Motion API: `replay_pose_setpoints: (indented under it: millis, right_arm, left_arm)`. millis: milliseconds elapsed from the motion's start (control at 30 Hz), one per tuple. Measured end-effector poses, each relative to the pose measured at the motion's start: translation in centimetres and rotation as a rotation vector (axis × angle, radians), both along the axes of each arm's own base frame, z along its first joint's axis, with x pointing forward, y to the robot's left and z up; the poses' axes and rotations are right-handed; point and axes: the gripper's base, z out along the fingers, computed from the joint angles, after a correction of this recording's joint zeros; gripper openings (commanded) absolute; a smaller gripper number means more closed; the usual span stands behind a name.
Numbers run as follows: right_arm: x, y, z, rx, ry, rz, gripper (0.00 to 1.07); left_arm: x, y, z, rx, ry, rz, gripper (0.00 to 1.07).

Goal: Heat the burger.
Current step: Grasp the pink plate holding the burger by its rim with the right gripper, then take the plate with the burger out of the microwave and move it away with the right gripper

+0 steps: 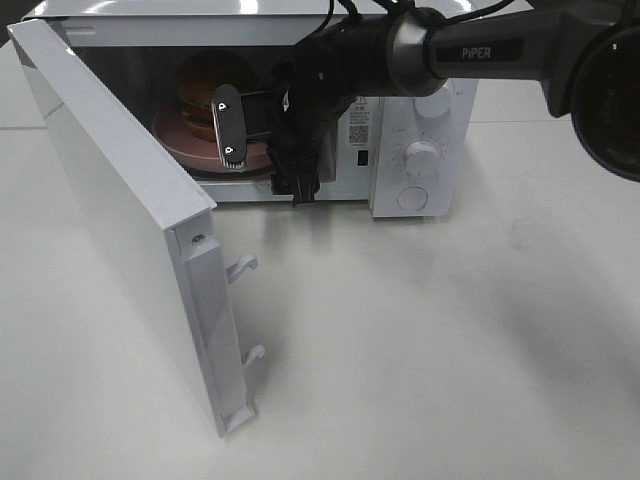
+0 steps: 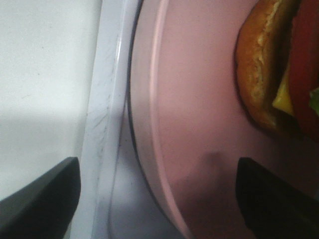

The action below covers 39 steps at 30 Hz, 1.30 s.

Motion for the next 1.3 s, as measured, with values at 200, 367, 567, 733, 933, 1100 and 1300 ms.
replay_pose_setpoints:
  millis: [200,367,567,733,933,1100,1300]
  right_arm:
    - [0.6,0.2,-1.1,0.011,0.026,-0.017,0.54]
    - [0.2,0.1,-1.3,-0.011,0.071,-0.011,0.23]
    - [0.2,0.6,-0.4,-0.015,0.027,0.022,0.0]
    - [0.2,0.5,-0.4,-0.038,0.022,0.042,0.0]
    - [-0.7,1.2,-0.2,-0.076,0.05,0.121,0.0]
    - [-1.6,2.0,0.0,-0.085,0.074,0.161,0.0]
    - [-1.8,2.2,0.3,-0.084,0.08,0.167,0.0]
  left_arm:
    - [0.0,0.0,0.0,0.0,0.0,0.0,1.0]
    - [0.0,0.0,0.0,0.0,0.0,0.0,1.0]
    - [0.0,0.0,0.0,0.0,0.0,0.0,1.0]
    - [0.0,0.0,0.0,0.001,0.0,0.001,1.0]
    - [0.0,0.0,0.0,0.001,0.0,0.001,1.0]
    - [0.0,0.0,0.0,0.001,0.0,0.001,1.0]
    - [0.0,0.0,0.0,0.001,0.0,0.001,1.0]
